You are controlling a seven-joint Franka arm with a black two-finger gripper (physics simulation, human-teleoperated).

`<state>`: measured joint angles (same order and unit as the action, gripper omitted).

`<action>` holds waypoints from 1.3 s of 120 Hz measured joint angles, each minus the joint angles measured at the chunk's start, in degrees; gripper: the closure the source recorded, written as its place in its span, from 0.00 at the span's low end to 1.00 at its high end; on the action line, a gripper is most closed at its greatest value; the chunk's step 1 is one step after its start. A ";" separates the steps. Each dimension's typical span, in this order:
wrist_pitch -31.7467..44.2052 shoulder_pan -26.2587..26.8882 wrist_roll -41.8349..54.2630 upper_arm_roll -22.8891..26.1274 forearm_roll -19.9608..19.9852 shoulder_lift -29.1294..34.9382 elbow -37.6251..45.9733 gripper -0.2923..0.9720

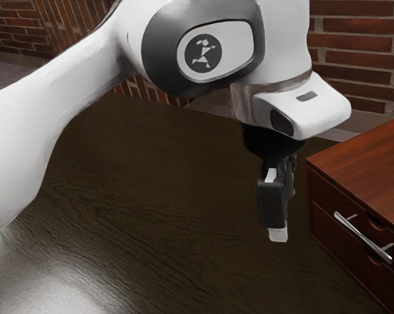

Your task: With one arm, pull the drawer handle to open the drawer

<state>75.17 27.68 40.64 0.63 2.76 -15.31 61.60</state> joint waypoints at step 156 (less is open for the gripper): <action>35.62 5.02 40.84 0.16 2.39 4.85 23.42 0.23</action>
<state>110.79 32.69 81.48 0.79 5.15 -10.46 85.02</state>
